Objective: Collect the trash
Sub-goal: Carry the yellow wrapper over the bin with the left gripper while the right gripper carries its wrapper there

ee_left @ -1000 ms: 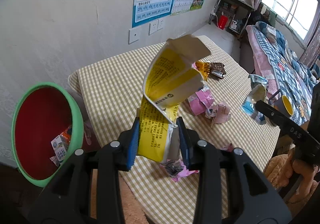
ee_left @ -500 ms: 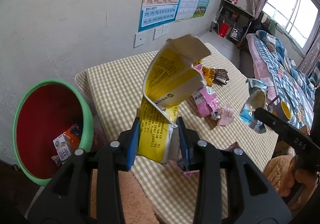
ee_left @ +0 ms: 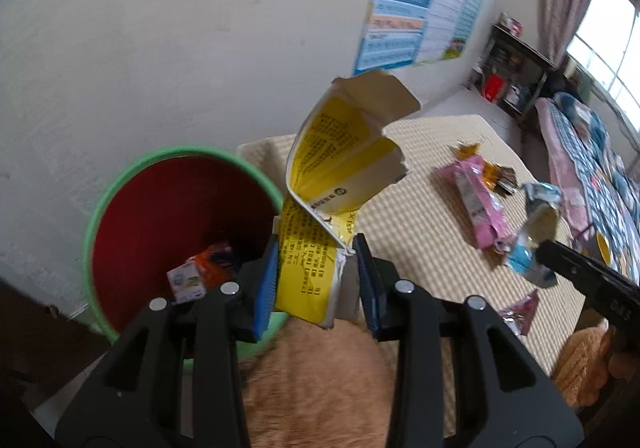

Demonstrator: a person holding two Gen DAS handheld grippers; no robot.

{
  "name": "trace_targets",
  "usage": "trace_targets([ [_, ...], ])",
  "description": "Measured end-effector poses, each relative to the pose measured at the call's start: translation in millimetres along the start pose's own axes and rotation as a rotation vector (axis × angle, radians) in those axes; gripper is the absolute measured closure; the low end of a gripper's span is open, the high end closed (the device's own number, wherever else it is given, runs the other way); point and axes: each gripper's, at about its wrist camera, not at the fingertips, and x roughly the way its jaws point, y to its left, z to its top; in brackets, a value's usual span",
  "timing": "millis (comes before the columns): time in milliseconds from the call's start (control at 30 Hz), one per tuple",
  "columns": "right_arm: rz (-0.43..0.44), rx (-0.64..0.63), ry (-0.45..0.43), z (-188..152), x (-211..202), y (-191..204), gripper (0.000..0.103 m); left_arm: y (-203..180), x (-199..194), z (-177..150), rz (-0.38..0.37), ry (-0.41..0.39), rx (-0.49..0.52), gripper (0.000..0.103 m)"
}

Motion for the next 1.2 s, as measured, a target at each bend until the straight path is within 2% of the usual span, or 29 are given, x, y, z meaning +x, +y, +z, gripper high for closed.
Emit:
trace_targets([
  [400,0.013,-0.073,0.028,8,21,43,0.080,43,-12,0,0.063,-0.049,-0.042,0.068],
  [700,0.029,-0.120,0.063,13,44,67,0.080,62,-5,-1,0.062,-0.048,-0.074,0.068],
  [1200,0.085,-0.144,0.127,17,77,101,0.080,94,12,-12,0.068,-0.002,-0.143,0.068],
])
